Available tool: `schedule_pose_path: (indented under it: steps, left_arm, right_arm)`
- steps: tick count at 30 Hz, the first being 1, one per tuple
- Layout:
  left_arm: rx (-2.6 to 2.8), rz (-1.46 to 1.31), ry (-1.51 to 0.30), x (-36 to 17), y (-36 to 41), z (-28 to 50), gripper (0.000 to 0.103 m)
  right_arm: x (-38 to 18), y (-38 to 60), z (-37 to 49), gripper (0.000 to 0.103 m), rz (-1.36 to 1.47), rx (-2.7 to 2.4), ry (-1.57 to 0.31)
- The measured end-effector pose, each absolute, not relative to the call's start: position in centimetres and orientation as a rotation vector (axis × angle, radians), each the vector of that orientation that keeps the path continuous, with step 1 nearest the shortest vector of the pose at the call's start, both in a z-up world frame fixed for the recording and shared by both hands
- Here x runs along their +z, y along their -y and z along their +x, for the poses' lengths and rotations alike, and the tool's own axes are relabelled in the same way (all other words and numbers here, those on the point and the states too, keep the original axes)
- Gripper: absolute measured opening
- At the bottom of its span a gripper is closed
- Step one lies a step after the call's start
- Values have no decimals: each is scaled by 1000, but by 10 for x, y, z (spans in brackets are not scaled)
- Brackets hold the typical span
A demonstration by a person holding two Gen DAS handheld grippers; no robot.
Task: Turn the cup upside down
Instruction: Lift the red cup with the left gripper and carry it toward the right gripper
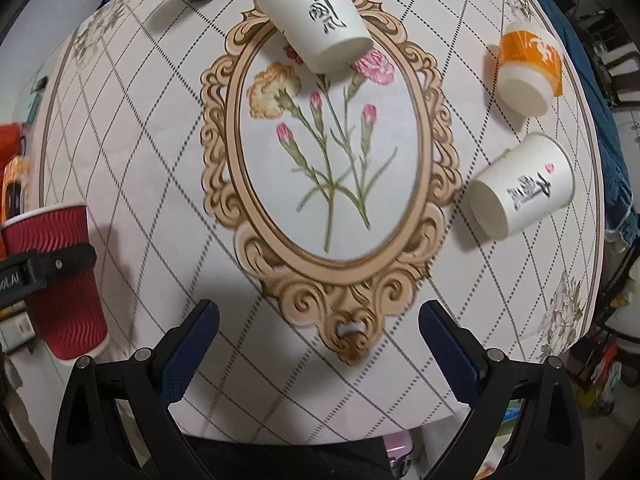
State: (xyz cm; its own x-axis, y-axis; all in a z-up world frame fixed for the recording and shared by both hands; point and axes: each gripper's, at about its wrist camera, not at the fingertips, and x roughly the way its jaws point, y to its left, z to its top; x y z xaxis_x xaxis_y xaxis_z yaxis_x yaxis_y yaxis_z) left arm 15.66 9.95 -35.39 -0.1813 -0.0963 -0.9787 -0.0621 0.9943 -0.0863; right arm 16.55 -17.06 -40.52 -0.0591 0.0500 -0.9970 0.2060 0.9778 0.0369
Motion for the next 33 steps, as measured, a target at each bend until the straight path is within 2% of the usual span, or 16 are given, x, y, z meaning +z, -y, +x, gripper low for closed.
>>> schedule_pose_path:
  steps: [7, 11, 21, 29, 33]
  left_arm:
    - [14, -183, -1745, -334, -81, 88, 78]
    - [26, -213, -1766, -341, -75, 64, 78]
    - [8, -219, -1802, -389, -54, 62, 78]
    - [5, -163, -1820, -404, -68, 41, 78]
    - [1, -135, -1818, -408, -51, 36, 78]
  right_arm:
    - [-404, 193, 126, 102, 163, -89, -1625]
    - [-409, 212, 110, 102, 150, -85, -1635]
    - [-415, 256, 84, 102, 148, -129, -1667]
    - [-418, 272, 93, 102, 166, -168, -1666]
    - [-417, 277, 87, 102, 177, -178, -1661]
